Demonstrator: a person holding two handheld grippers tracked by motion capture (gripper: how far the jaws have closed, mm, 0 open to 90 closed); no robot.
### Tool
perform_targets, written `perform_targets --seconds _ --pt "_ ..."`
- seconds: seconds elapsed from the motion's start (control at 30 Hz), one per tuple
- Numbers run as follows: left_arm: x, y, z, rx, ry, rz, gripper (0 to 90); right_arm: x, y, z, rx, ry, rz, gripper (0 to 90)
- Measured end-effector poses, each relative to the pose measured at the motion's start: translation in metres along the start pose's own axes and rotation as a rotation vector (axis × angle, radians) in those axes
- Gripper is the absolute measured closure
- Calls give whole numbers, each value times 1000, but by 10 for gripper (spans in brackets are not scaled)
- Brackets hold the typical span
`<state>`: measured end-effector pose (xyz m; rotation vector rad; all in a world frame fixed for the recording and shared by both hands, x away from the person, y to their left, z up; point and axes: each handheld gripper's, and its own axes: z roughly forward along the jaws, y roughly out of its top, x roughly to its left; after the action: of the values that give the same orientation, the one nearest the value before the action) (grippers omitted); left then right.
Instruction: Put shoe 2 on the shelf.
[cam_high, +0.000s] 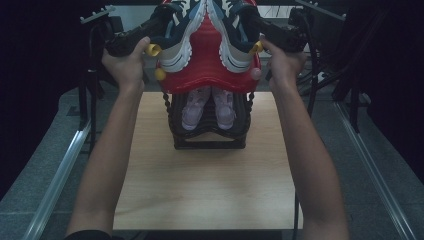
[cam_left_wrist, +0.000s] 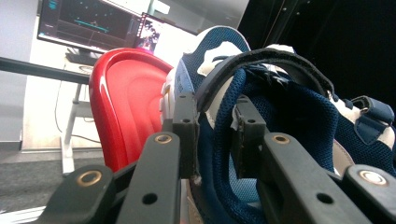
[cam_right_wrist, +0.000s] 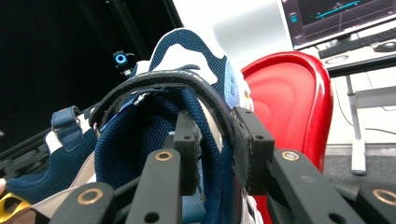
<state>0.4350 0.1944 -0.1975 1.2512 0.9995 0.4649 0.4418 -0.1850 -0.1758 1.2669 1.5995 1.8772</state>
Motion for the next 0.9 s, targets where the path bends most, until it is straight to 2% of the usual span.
perform_targets --seconds 0.2,0.33,0.43,0.53,0.57,0.6,0.7,0.83,0.9 --pt "-1 -6 9 6 56 22 749 -2 -3 8 15 -37 -8 726" --pt "-3 -11 12 17 69 40 744 -3 -6 13 29 -67 -26 719" --pt "-6 -13 13 21 73 61 728 -4 -9 19 60 -68 -30 688" --pt "-5 -17 17 56 61 59 665 -5 -13 24 72 -39 -23 617" --pt "-5 -18 18 69 52 61 637 -5 -14 26 89 -17 -23 587" --pt "-5 -18 18 63 59 70 627 -4 -15 29 105 -3 -24 567" --pt "-6 -17 17 70 41 76 606 0 -15 28 95 -20 -65 528" --pt "-2 -17 16 123 15 63 549 -2 -14 25 103 -12 -73 473" --pt "-2 -17 14 121 11 64 534 -3 -14 23 103 2 -70 456"
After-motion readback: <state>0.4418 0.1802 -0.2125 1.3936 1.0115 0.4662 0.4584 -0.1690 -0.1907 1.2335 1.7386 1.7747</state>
